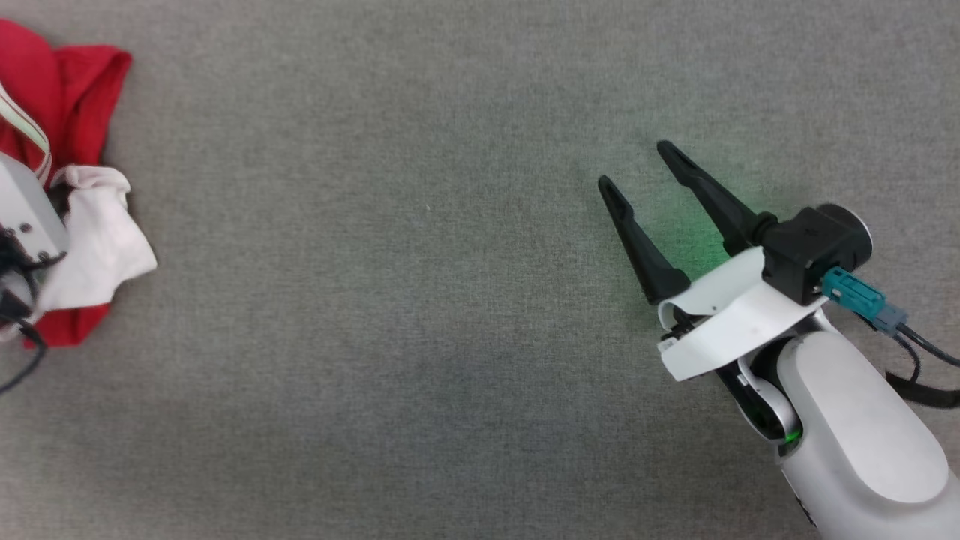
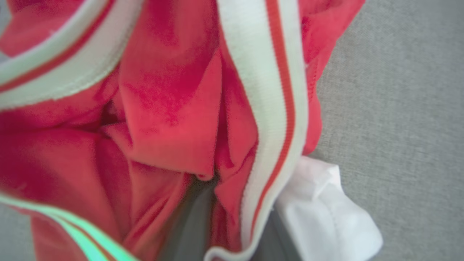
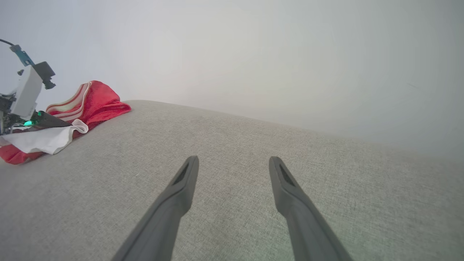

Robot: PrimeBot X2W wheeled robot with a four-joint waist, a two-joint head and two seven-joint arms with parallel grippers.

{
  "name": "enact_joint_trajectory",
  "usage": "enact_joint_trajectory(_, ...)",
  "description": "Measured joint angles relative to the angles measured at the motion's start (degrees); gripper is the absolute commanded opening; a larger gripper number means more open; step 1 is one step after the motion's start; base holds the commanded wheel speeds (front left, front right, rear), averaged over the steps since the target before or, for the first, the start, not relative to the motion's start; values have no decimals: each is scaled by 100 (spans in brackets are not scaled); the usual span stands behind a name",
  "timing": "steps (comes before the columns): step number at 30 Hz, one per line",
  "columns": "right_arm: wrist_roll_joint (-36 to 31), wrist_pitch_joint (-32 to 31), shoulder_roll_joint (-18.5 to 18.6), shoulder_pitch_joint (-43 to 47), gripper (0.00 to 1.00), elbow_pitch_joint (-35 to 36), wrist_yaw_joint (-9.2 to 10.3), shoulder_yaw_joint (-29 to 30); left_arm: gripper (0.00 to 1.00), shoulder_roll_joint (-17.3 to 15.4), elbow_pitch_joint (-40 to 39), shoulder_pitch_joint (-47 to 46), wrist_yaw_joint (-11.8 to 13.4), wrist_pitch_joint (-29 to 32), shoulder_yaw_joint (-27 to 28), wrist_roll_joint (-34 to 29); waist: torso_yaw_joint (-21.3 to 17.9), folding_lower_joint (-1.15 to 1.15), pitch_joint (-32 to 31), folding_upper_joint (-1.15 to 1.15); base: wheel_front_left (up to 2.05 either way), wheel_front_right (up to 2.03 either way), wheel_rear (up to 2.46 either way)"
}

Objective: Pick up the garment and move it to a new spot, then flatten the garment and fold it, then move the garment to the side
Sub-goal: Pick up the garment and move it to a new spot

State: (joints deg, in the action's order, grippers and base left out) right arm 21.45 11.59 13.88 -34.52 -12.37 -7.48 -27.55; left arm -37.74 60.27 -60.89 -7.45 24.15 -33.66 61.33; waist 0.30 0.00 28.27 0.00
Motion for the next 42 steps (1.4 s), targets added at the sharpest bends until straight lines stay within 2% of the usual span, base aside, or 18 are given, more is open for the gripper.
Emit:
enact_joint_trajectory(5,89,86,-62,155,100,-146,0,191,0,-3,-249,130,15,-587,-213,-2,80,0,-280,0,0,0,0)
enact_joint_trajectory(9,157,160,-120,381,100,-289,0,393,0,25,-806,130,5,-975,-375,156,134,0,-567,0,0,0,0)
enact_joint_trajectory(13,188,232,-171,584,100,-349,-1,630,0,-159,-1372,99,5,-1228,-708,176,170,0,-863,0,0,0,0)
enact_joint_trajectory(16,229,263,-197,730,100,-364,0,853,0,-175,-1764,22,5,-1251,-1021,174,171,0,-1058,0,0,0,0)
enact_joint_trajectory(21,267,307,-265,948,100,-299,0,1252,0,-166,-2450,-169,5,-976,-1683,110,44,0,-1270,0,0,0,0)
enact_joint_trajectory(28,266,331,-319,1214,100,-116,0,1867,0,65,-3574,-306,4,-250,-2572,212,-318,0,-1322,0,0,0,0)
enact_joint_trajectory(32,265,337,-371,1293,100,12,0,2138,0,229,-4109,-400,-1,29,-2896,369,-507,0,-1286,0,0,0,0)
enact_joint_trajectory(42,258,339,-593,1293,100,327,0,2450,0,1045,-4458,-510,-3,391,-3487,695,-891,0,-1040,0,0,0,0)
